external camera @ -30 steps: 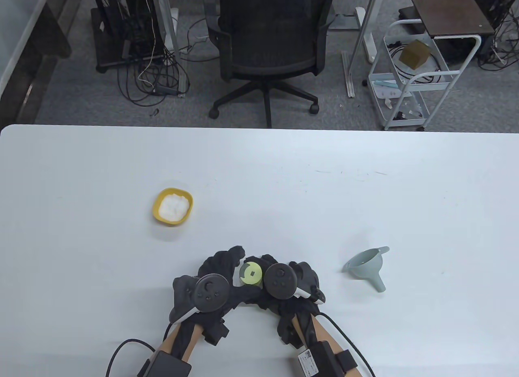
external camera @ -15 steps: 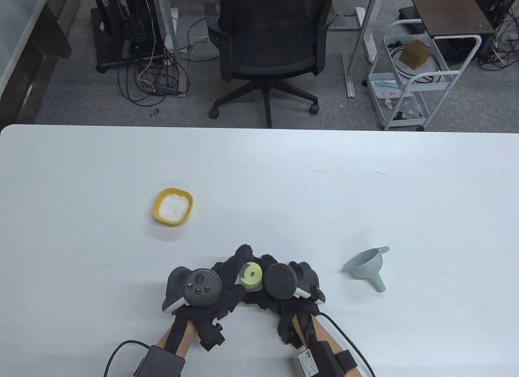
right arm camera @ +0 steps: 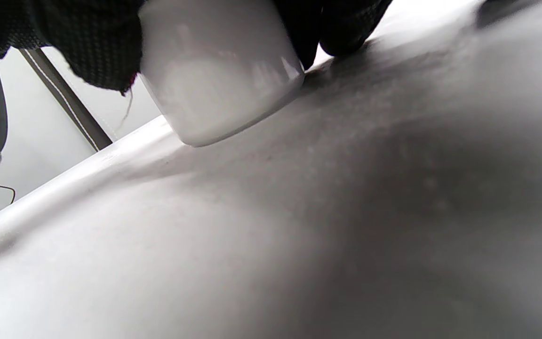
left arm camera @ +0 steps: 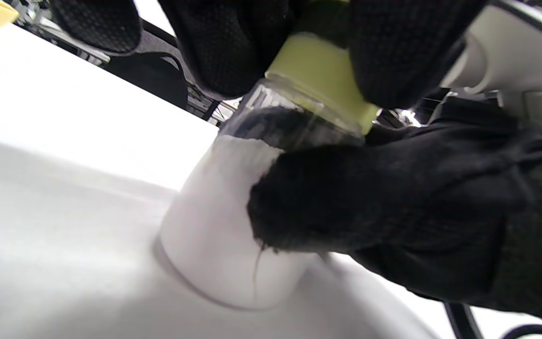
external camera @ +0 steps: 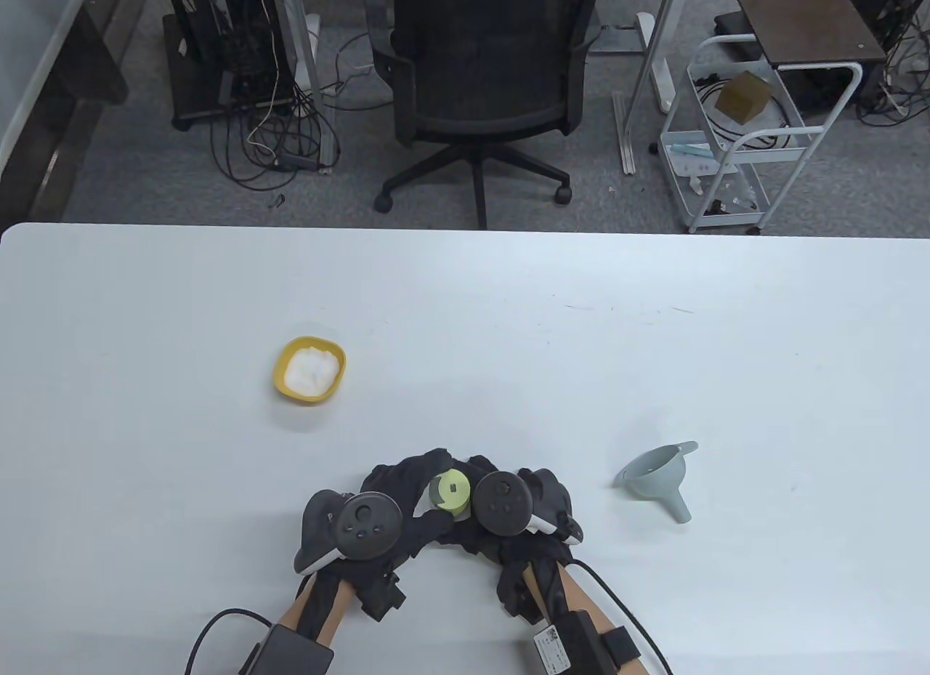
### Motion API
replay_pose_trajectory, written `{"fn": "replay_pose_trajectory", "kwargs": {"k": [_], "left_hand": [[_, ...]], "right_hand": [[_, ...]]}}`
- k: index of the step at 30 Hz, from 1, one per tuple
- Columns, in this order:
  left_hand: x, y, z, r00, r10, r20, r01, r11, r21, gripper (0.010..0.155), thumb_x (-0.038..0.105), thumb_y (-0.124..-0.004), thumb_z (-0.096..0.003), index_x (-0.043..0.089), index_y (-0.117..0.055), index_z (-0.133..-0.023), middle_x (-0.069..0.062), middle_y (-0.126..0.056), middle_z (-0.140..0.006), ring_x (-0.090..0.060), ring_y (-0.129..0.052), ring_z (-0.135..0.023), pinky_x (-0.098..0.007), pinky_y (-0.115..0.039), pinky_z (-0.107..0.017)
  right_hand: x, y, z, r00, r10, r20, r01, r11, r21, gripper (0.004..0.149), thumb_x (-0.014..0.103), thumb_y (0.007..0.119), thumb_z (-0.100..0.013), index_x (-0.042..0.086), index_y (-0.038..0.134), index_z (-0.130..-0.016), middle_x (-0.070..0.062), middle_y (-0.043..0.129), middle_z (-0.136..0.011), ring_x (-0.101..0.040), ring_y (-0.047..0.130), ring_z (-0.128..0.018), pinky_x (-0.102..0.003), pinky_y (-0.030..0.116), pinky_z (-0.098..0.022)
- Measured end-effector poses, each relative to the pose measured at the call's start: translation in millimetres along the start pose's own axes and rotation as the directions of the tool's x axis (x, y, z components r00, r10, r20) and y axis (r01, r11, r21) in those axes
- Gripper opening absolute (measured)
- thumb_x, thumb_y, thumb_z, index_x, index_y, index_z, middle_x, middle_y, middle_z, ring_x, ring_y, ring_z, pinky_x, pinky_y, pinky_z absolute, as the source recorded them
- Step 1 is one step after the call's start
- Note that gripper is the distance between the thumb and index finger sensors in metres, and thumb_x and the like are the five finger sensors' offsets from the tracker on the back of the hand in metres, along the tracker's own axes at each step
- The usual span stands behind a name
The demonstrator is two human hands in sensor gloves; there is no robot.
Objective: Unscrew the press dispenser and pour salt into it
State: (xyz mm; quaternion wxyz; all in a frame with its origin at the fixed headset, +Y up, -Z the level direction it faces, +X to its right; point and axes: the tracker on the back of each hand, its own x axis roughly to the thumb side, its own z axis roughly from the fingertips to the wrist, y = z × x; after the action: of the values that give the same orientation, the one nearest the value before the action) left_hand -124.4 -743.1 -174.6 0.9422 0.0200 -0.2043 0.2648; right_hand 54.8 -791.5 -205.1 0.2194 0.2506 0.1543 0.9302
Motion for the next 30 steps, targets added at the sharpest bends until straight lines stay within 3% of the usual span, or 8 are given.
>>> {"fn": "replay_pose_trajectory", "kwargs": {"k": [11, 14, 17, 19, 23, 26, 30], "left_hand": [[5.8, -5.0, -0.1, 0.996, -0.067, -0.052, 0.069, 0.997, 0.035, 0.098, 0.063, -0.084, -0.0405, 0.007, -0.051, -0.114, -0.015, -0.073, -0.104, -0.036, -0.084, -0.089, -0.070, -0.067, -0.065], [3.1, -2.8, -2.3, 1.000, 0.025, -0.010, -0.025, 0.999, -0.031, 0.116, 0.059, -0.085, -0.0444, -0.008, -0.028, -0.121, -0.042, -0.043, -0.121, -0.061, -0.059, -0.105, -0.077, -0.059, -0.066], [-1.0, -2.0, -3.9, 0.988, 0.149, 0.047, -0.144, 0.983, -0.110, 0.115, 0.040, -0.087, -0.0499, -0.012, -0.013, -0.119, -0.053, -0.021, -0.117, -0.072, -0.040, -0.106, -0.080, -0.054, -0.067], [-4.0, -1.1, -4.9, 0.978, 0.201, 0.053, -0.193, 0.973, -0.128, 0.108, 0.030, -0.086, -0.0507, -0.011, -0.013, -0.119, -0.050, -0.023, -0.118, -0.070, -0.040, -0.107, -0.080, -0.054, -0.067], [-7.8, 0.6, -6.1, 0.976, 0.208, 0.063, -0.194, 0.965, -0.179, 0.097, 0.025, -0.085, -0.0514, -0.003, -0.024, -0.121, -0.034, -0.046, -0.123, -0.055, -0.060, -0.111, -0.077, -0.060, -0.068], [-9.0, 1.3, -5.4, 0.978, 0.201, 0.055, -0.191, 0.969, -0.154, 0.086, 0.028, -0.085, -0.0519, 0.005, -0.039, -0.121, -0.022, -0.064, -0.121, -0.045, -0.074, -0.108, -0.075, -0.063, -0.067], [-8.3, 1.0, -4.8, 0.984, 0.174, 0.047, -0.167, 0.977, -0.135, 0.084, 0.033, -0.086, -0.0513, 0.007, -0.045, -0.121, -0.019, -0.069, -0.119, -0.042, -0.079, -0.105, -0.074, -0.064, -0.067]], "right_hand": [[0.0, 0.0, 0.0, 1.000, 0.000, 0.000, 0.000, 1.000, 0.000, 0.091, 0.061, 0.077, -0.053, 0.011, 0.036, -0.116, -0.020, 0.060, -0.113, -0.047, 0.050, -0.105, -0.084, 0.036, -0.057], [0.0, 0.0, 0.1, 1.000, 0.001, 0.001, -0.001, 1.000, 0.001, 0.091, 0.061, 0.077, -0.053, 0.011, 0.036, -0.116, -0.020, 0.060, -0.113, -0.047, 0.050, -0.105, -0.084, 0.036, -0.057], [0.0, 0.0, 0.1, 1.000, 0.001, 0.001, -0.001, 1.000, 0.001, 0.091, 0.061, 0.077, -0.053, 0.011, 0.036, -0.116, -0.020, 0.060, -0.113, -0.047, 0.050, -0.105, -0.084, 0.036, -0.057], [0.0, 0.0, 0.0, 1.000, 0.001, 0.001, -0.001, 1.000, 0.001, 0.091, 0.061, 0.077, -0.053, 0.011, 0.036, -0.116, -0.020, 0.060, -0.113, -0.047, 0.050, -0.105, -0.084, 0.036, -0.057], [0.0, 0.0, 0.0, 1.000, 0.001, 0.001, -0.001, 1.000, 0.001, 0.091, 0.061, 0.077, -0.053, 0.011, 0.036, -0.116, -0.020, 0.060, -0.113, -0.047, 0.050, -0.105, -0.084, 0.036, -0.057], [0.0, 0.0, 0.0, 1.000, 0.001, 0.001, -0.001, 1.000, 0.001, 0.091, 0.061, 0.077, -0.053, 0.011, 0.036, -0.116, -0.020, 0.060, -0.113, -0.047, 0.050, -0.105, -0.084, 0.036, -0.057], [0.0, 0.0, 0.0, 1.000, 0.001, 0.001, -0.001, 1.000, 0.001, 0.091, 0.061, 0.077, -0.053, 0.011, 0.036, -0.116, -0.020, 0.060, -0.113, -0.047, 0.050, -0.105, -0.084, 0.036, -0.057]]}}
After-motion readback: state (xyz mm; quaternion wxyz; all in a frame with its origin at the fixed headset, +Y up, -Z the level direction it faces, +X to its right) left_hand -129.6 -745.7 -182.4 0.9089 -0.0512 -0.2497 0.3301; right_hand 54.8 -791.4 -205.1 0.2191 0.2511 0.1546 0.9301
